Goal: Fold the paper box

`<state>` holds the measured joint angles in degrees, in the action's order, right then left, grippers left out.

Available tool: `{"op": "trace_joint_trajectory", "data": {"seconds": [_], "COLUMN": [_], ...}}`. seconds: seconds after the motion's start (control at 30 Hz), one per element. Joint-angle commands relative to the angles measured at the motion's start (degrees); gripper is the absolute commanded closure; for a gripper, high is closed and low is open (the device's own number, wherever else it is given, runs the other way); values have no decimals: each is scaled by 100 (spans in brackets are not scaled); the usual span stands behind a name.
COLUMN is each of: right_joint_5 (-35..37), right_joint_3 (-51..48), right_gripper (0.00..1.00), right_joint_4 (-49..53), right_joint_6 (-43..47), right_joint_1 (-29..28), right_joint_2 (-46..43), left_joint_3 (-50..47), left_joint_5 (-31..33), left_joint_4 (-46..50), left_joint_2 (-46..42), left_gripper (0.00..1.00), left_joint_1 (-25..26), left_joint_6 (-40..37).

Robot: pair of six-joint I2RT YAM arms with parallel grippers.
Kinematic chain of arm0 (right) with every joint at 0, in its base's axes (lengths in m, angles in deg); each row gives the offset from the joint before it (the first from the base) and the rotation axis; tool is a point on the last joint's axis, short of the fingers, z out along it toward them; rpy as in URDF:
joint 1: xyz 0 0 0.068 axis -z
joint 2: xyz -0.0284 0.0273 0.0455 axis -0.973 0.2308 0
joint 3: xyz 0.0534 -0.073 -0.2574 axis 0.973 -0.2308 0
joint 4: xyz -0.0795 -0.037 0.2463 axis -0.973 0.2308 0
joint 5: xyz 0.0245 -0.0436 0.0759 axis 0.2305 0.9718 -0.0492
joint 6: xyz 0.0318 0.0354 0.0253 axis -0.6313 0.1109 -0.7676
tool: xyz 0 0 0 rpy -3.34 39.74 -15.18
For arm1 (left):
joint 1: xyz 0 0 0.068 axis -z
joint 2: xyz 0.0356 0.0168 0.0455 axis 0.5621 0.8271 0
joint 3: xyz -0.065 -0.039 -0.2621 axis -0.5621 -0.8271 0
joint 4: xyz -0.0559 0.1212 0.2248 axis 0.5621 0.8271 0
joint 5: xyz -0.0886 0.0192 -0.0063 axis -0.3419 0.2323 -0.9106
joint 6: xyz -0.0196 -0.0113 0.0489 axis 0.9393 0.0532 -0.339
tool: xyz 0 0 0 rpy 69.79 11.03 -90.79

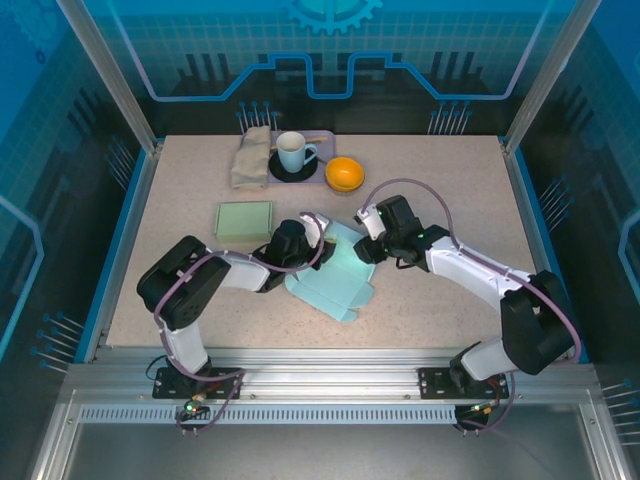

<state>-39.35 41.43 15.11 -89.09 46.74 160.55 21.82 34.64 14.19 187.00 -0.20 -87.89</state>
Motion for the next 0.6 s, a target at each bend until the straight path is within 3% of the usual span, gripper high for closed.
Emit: {"op": "trace_joint_trajectory", "data": {"seconds": [0.0, 0.17, 0.33, 0.57], "right_joint_5": [-218, -177, 201, 605], "right_joint_3": [-15, 63, 117, 113], "right_gripper": [57, 57, 57, 58], "right_joint_4": [489, 456, 484, 537], "right_joint_6": [79, -31, -443, -878], "right_joint_1": [56, 56, 56, 56], "right_joint_2": [229, 367, 497, 647], "left_joint_3": [159, 369, 537, 807], "left_joint_5": [-137, 5, 786, 2087], "left_joint_4": [16, 226, 628, 1310], "left_joint_2": [96, 195, 254, 501], "left_gripper": [76, 86, 90, 93], "left_joint_1": [-31, -22, 32, 254], "left_joint_6": [-96, 113, 405, 189]}}
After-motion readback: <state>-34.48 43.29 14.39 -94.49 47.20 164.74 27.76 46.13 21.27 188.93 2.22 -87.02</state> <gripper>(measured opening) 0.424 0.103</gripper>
